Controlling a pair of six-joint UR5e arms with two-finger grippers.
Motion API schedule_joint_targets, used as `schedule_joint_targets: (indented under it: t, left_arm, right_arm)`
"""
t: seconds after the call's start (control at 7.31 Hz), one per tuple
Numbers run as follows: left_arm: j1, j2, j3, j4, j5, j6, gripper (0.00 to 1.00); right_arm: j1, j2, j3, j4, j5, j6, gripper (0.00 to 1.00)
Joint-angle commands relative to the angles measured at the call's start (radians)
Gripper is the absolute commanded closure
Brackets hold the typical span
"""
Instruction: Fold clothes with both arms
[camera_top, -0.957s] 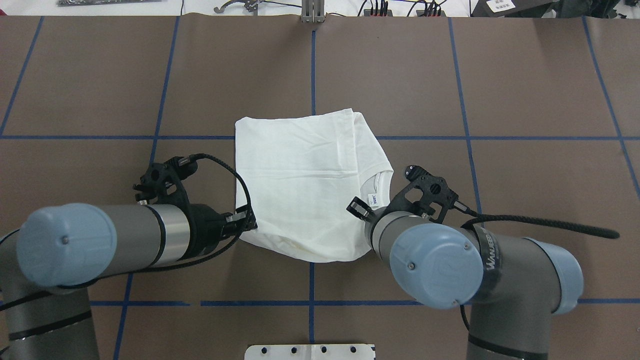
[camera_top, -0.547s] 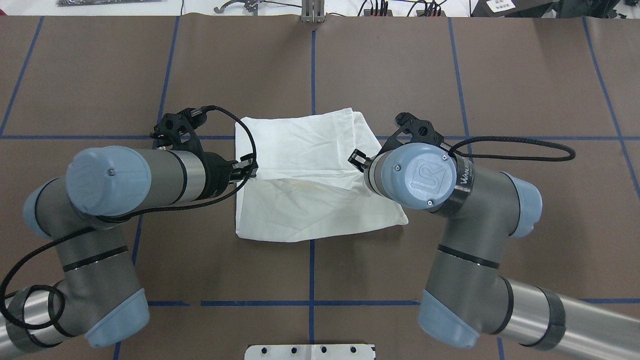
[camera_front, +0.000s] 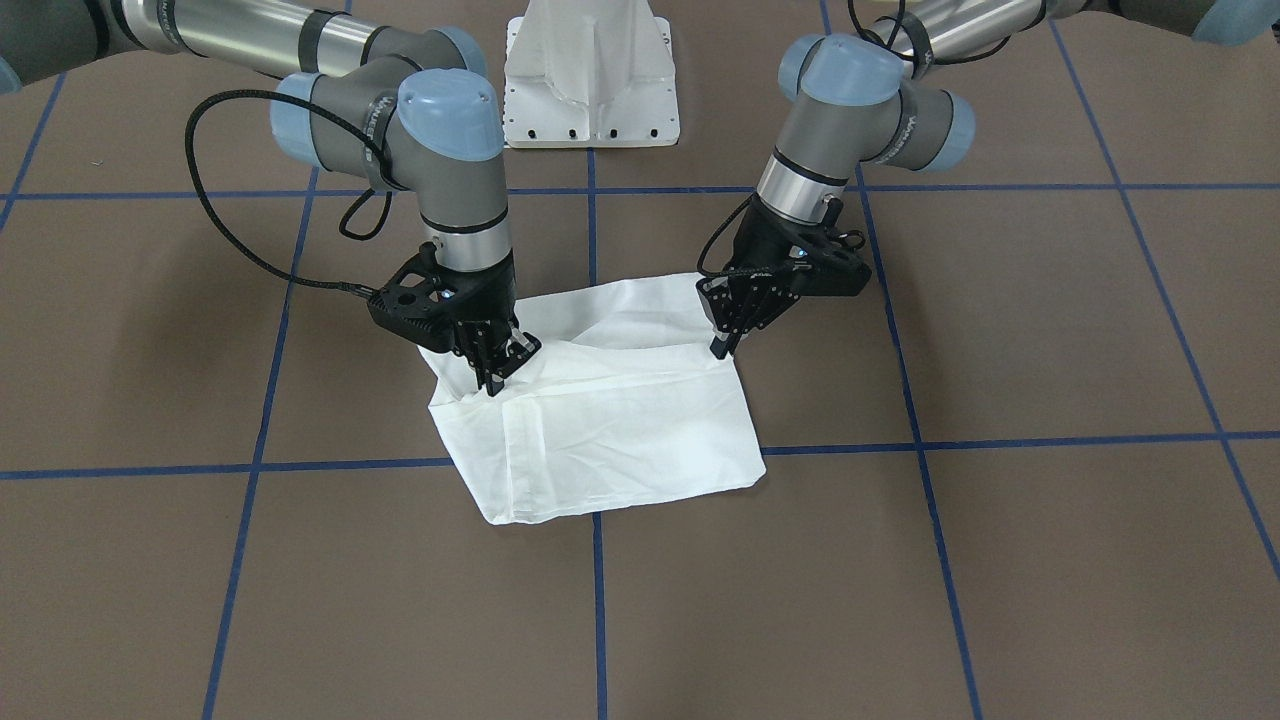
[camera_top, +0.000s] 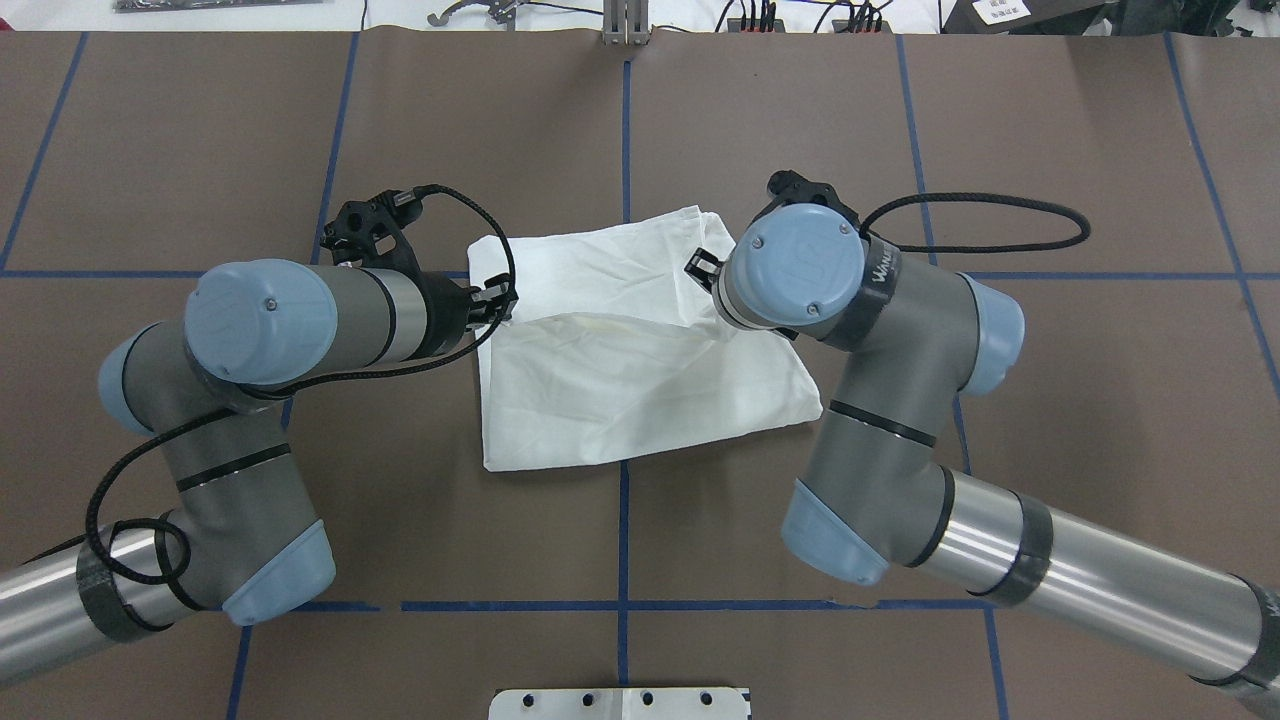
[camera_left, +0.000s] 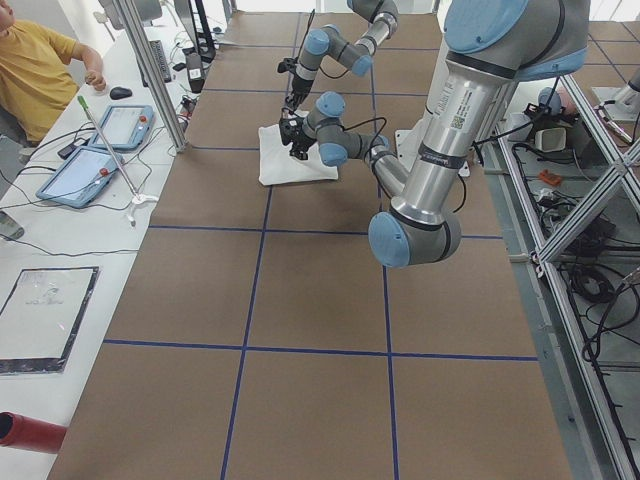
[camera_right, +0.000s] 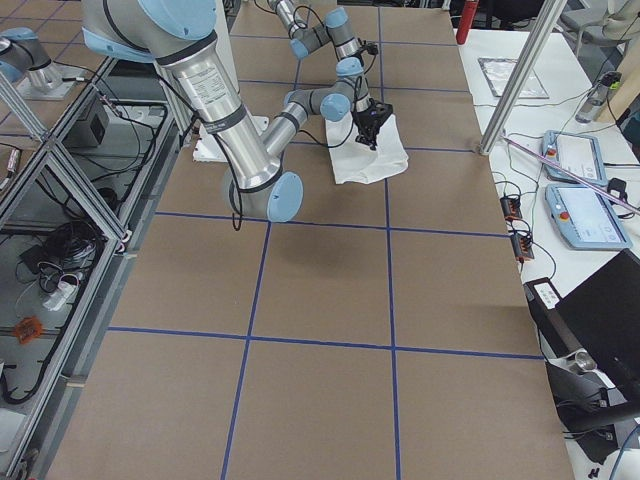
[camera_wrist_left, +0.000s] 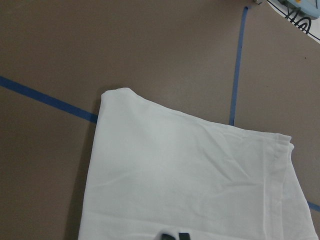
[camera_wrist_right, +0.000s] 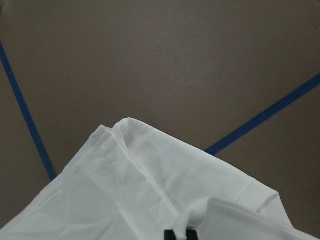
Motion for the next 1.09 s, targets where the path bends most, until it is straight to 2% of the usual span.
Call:
schedule_joint_targets:
  t: [0.0,0.27,0.41,0.55,0.68,0.82,0.96]
  left_arm:
    - [-0.029,-0.010,0.033,-0.021,0.000,0.019,1.00]
    - [-0.034,-0.037,0.095,-0.042,0.000,0.019,1.00]
    - [-0.051,-0.054,0.160,-0.097,0.000,0.019,0.89]
    - [-0.075,-0.060,0.221,-0.144,0.000,0.034,0.75]
    - [-0.119,-0.061,0.257,-0.177,0.000,0.121,0.01]
    - [-0.150,-0.051,0.260,-0.195,-0.007,0.144,0.00]
    - [-0.160,-0.050,0.255,-0.211,-0.010,0.167,0.00]
  right_arm:
    - [0.052,0.058,-0.119,0.082,0.054,-0.031,1.00]
    - [0.057,0.126,-0.259,0.155,0.062,-0.041,1.00]
    - [0.074,0.126,-0.278,0.185,0.074,-0.048,1.00]
    - [0.097,0.127,-0.284,0.188,0.097,-0.078,0.51]
    - [0.144,0.135,-0.284,0.188,0.152,-0.147,0.01]
    - [0.210,0.124,-0.284,0.186,0.242,-0.246,0.00]
    - [0.251,0.097,-0.282,0.186,0.293,-0.308,0.00]
